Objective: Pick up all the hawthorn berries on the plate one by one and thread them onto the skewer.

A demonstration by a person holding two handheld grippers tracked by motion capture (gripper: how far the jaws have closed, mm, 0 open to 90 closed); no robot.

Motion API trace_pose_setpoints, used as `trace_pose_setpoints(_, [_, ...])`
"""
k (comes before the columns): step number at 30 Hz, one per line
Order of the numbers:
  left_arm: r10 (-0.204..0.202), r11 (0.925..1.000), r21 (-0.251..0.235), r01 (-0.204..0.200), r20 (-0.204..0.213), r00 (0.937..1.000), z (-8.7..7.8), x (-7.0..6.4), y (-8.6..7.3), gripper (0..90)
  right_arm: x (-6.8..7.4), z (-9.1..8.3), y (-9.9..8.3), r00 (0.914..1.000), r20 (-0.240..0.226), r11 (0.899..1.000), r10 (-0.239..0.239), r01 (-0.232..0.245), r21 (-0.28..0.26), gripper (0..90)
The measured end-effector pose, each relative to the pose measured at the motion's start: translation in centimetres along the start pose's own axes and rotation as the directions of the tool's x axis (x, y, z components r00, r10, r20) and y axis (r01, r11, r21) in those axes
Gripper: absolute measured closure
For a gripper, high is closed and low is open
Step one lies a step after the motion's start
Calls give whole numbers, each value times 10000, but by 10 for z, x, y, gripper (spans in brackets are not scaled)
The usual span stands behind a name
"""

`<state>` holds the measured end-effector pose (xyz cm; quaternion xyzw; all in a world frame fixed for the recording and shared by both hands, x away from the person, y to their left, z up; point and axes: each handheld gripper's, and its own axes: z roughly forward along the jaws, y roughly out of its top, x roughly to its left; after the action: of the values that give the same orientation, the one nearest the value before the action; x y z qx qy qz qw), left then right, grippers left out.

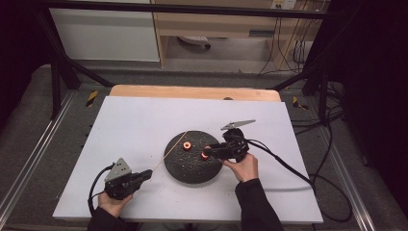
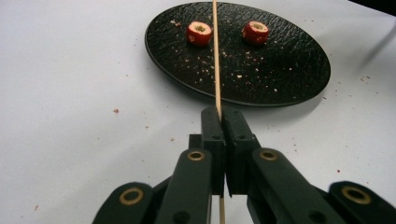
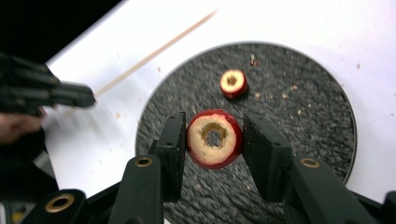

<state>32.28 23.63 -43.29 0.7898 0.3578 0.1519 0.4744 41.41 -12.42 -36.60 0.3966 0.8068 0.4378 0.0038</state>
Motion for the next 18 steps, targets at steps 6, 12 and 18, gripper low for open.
trace_pose_setpoints(6, [0, 10000, -64, 0, -9, 10000, 0, -2, 0, 881, -6, -5, -10, 9971, -496, 9907, 571, -627, -1206, 613])
trace_pose_setpoints(12, [-69, 9999, -132, 69, -16, 10000, 0, -3, 0, 881, -8, -5, -18, 9910, -824, 9659, 1057, -1220, -2285, 613])
trace_pose_setpoints(18, [-116, 9996, -267, 115, -57, 9999, 0, -5, 0, 881, -7, 1, -23, 9822, -1146, 9224, 1486, -1794, -3420, 612])
